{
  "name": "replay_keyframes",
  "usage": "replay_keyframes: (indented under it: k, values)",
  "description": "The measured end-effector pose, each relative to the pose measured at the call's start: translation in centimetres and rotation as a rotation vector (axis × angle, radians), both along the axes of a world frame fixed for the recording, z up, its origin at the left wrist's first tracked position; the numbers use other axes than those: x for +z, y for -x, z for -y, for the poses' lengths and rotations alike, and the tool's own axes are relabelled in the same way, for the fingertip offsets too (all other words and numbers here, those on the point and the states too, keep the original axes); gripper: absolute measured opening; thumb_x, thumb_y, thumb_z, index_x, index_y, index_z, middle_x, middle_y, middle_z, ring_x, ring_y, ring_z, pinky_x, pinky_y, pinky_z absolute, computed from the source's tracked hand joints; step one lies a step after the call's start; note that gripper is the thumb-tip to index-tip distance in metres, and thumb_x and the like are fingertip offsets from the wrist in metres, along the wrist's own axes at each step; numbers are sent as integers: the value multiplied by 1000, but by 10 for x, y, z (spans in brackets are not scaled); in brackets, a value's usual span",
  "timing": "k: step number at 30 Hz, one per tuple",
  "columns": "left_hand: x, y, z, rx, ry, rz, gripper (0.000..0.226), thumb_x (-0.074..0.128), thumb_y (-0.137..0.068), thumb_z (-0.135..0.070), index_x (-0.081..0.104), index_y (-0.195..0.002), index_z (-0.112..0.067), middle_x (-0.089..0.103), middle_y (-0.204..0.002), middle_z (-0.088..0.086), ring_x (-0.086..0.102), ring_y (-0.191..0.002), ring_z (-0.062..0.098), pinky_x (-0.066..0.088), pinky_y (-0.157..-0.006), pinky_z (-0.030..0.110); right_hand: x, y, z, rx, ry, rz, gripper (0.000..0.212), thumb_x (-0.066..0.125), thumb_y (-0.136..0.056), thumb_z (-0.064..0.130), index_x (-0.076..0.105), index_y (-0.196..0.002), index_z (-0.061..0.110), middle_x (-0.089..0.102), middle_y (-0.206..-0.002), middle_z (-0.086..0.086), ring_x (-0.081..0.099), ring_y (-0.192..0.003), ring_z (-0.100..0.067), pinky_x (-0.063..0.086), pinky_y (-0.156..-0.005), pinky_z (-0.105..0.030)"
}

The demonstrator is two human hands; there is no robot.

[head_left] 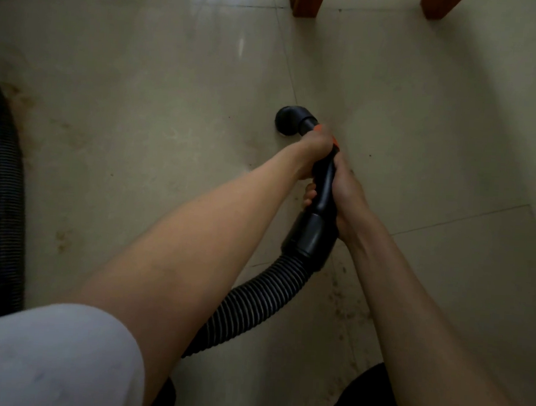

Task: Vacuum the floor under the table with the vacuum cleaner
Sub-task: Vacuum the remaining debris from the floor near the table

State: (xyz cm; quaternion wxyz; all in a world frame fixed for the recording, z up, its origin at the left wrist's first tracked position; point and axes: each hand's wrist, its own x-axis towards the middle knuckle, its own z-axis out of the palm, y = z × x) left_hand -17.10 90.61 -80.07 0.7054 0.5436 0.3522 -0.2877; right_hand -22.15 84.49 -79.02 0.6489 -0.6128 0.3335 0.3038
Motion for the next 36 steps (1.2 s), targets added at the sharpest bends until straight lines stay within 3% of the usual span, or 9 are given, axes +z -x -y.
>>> replay_keyframes:
  k: [7, 11, 14, 18, 21, 26, 28, 32, 36]
  values:
    - [4, 0, 29, -40, 47, -45, 37, 27, -102, -29, 44, -80, -4, 46, -72, 8, 44, -61, 18, 36, -54, 26, 5, 6, 26, -120, -30, 0, 52, 32, -101, 50, 51, -82, 6, 42, -50, -3, 42, -30, -10, 36, -33, -15]
    - [0, 3, 26, -13, -9, -48, 34, 27, -101, -31, 46, -105, -3, 48, -76, 8, 47, -63, 18, 38, -51, 26, 3, 7, 27, -75, -115, -59, 54, 33, -99, 53, 50, -79, 6, 41, -43, -2, 41, -30, -10, 35, -32, -15]
    - [-4, 6, 20, 35, -17, -37, 45, 29, -100, -35, 43, -127, -1, 57, -97, 13, 55, -73, 23, 44, -57, 28, 0, 8, 24, -38, -154, -86, 54, 34, -99, 54, 51, -81, 5, 41, -43, -2, 41, -30, -10, 35, -31, -15]
    - [-7, 8, 8, 128, -19, -91, 47, 34, -99, -36, 44, -129, -1, 59, -118, 13, 55, -83, 24, 43, -61, 29, 4, 10, 13, 31, -210, -114, 51, 34, -99, 50, 47, -78, 7, 39, -39, -2, 39, -28, -10, 33, -30, -14]
    - [-15, 3, -10, 156, -60, -40, 39, 38, -99, -29, 50, -122, 0, 56, -95, 11, 60, -79, 28, 47, -61, 33, 6, 3, -3, 94, -215, -115, 51, 32, -100, 50, 46, -78, 6, 39, -38, -3, 40, -27, -10, 34, -30, -14]
    - [-22, 2, -40, 150, -88, -58, 37, 30, -101, -35, 42, -77, -9, 50, -73, 8, 50, -61, 18, 41, -51, 25, -1, 2, -32, 155, -162, -72, 56, 31, -99, 54, 47, -79, 5, 42, -38, -4, 43, -28, -11, 36, -31, -16]
    - [-26, 3, -49, 155, -103, -5, 36, 28, -102, -33, 46, -85, -7, 50, -74, 8, 50, -62, 18, 42, -52, 25, -4, 3, -42, 156, -140, -57, 57, 30, -99, 56, 47, -78, 5, 42, -38, -4, 43, -28, -12, 37, -31, -16]
    - [-25, 2, -63, 217, -88, 69, 47, 27, -102, -36, 47, -126, 0, 55, -97, 14, 55, -83, 24, 46, -70, 29, -4, -1, -60, 159, -94, -21, 56, 31, -99, 55, 50, -83, 4, 42, -38, -5, 44, -28, -14, 38, -32, -17]
    - [-22, 10, -59, 165, -75, 54, 45, 28, -102, -36, 48, -123, -2, 55, -85, 12, 55, -73, 23, 47, -65, 28, -9, 5, -55, 159, -58, -18, 58, 31, -97, 58, 51, -82, 5, 44, -38, -4, 46, -29, -14, 38, -33, -18]
